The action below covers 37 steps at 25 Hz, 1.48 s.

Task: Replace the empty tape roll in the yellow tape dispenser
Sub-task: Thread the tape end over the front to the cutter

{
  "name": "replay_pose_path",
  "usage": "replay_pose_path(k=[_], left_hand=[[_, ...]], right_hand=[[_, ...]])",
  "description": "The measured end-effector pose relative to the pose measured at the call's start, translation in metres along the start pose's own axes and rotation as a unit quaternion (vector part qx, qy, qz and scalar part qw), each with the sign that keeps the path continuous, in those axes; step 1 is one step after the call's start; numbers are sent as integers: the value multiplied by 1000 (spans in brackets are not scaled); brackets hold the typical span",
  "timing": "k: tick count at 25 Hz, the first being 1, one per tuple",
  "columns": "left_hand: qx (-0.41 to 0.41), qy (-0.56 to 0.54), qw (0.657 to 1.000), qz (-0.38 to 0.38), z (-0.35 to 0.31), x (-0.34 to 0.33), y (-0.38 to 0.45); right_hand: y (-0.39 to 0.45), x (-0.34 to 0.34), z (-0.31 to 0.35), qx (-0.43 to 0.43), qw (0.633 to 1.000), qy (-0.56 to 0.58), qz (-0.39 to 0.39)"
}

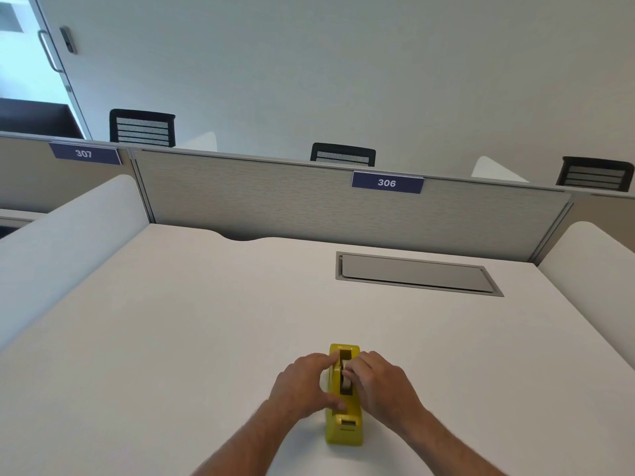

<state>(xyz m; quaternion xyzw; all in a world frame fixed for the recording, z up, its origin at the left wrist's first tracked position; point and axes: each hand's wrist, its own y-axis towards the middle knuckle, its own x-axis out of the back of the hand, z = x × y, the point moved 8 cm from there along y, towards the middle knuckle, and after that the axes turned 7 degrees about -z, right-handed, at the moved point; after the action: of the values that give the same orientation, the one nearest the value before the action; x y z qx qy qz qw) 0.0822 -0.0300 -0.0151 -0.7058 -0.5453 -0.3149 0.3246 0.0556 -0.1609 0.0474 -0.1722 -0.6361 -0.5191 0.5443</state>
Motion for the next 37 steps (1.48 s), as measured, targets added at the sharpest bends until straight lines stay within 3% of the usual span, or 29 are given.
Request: replay_pose_path(k=[9, 37], left_hand=[[-4, 65, 997, 31, -5, 1, 4], [9, 50, 998, 23, -3, 3, 3]], right_hand=[[-14, -9, 0, 13, 1000, 10, 14], [-61, -5, 29, 54, 999, 6, 6]])
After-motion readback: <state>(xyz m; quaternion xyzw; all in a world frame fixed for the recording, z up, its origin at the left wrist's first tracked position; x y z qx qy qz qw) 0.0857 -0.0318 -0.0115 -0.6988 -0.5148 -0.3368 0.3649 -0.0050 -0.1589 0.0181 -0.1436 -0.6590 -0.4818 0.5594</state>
